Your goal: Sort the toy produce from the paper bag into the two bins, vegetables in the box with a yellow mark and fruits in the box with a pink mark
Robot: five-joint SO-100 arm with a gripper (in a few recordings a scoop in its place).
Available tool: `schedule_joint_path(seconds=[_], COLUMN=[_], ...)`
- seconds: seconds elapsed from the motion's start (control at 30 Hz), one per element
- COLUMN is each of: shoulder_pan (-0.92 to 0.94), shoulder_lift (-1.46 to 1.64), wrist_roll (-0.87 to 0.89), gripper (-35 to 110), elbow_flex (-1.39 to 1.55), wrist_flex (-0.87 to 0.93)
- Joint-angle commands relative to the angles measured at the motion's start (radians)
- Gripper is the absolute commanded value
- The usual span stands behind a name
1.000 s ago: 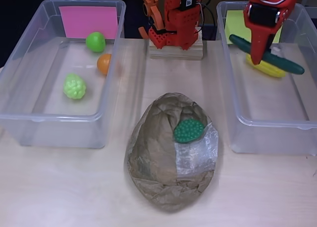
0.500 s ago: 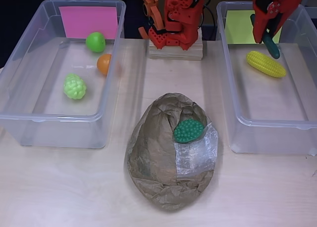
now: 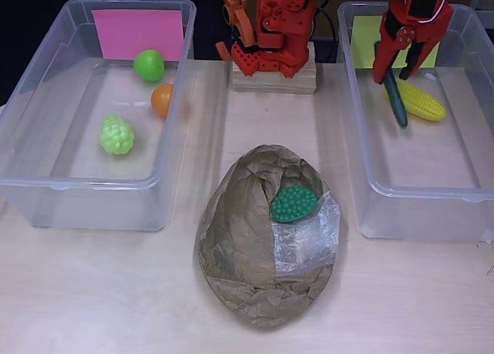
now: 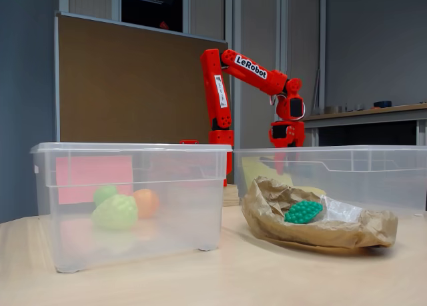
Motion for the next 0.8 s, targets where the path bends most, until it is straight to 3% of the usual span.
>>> schedule_joint_path(seconds=[0.0,0.17,0.3,0.5,0.77], shoulder_pan=[-0.023,-0.011,0.072,0.282,0.535], shoulder_lift=[0.026,-0.009,-0.066,-0.204,-0.318], wrist_roll=[0.012,-0.025,-0.195,-0.758,-1.618], gripper=[21,23,25,29,32], elbow_flex=[0.02,-0.083,-0.313,-0.784,-1.155], wrist_flex=[-0.052,-0.008,0.158,0.373,0.434])
